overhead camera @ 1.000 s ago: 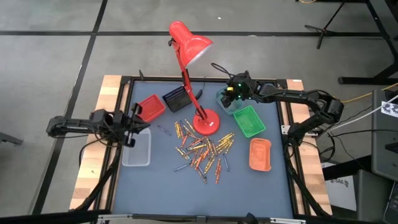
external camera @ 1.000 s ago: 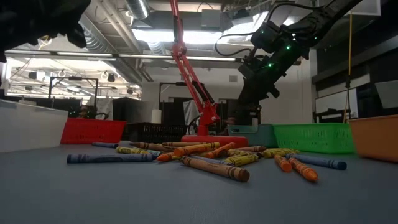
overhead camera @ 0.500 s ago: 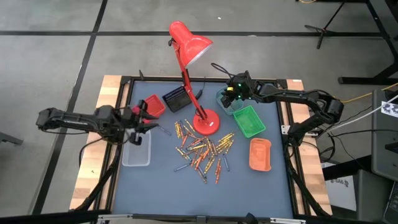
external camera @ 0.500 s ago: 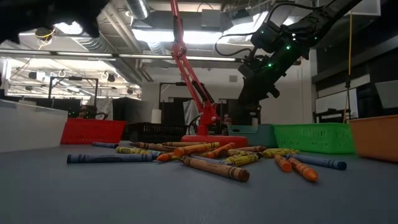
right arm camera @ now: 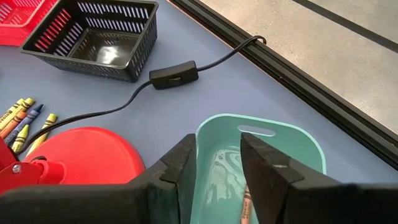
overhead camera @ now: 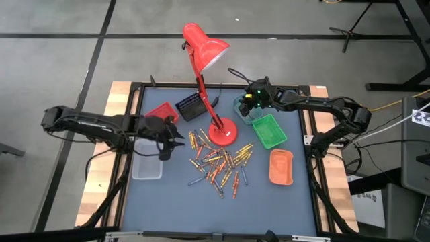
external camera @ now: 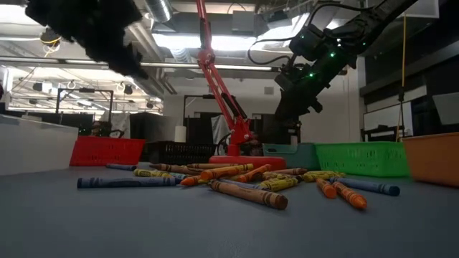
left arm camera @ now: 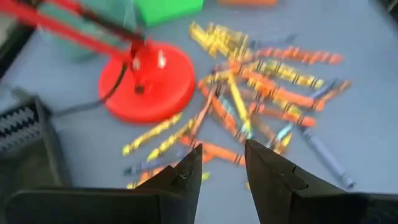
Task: Sort crayons
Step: Put the blue crayon into the middle left red bin
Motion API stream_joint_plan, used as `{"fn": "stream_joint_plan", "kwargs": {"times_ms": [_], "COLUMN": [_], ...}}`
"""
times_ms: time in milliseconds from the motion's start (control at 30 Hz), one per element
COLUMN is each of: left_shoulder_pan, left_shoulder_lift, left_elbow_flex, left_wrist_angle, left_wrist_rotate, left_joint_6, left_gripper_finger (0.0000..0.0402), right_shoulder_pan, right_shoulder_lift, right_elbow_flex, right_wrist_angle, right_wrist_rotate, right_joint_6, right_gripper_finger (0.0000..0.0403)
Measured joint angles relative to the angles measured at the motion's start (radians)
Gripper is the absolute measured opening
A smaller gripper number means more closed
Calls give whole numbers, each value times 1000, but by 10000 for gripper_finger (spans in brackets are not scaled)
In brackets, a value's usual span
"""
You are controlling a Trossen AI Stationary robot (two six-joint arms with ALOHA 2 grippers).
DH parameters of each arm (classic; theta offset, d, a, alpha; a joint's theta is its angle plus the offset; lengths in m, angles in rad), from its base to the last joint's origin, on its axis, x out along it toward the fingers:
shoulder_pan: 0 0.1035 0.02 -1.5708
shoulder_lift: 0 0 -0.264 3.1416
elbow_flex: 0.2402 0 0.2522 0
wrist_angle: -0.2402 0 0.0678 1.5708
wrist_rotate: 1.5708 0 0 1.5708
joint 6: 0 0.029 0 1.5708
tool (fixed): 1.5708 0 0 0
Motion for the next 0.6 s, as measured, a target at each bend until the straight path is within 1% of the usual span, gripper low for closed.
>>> {"fn": "stream_joint_plan", "kwargs": {"times_ms": [100,267,600], "left_shoulder_pan": [10,55,127], "left_shoulder_lift": [48,131,314], "left_elbow_flex": [3,3,3], "left_wrist_angle": [-44,-74,-75], "left_wrist_rotate": [-21,-22,-18], "left_joint_6": [0,3,132], "left_gripper_finger": [106,106,106], "right_shoulder_pan": [0,0,0], "right_shoulder_lift": [0,0,0], "right_elbow_flex": [0,0,0], "right_wrist_angle": [0,0,0], "right_wrist_rotate": [0,0,0], "right_joint_6": [0,0,0], "right_gripper_finger": [124,124,124]}}
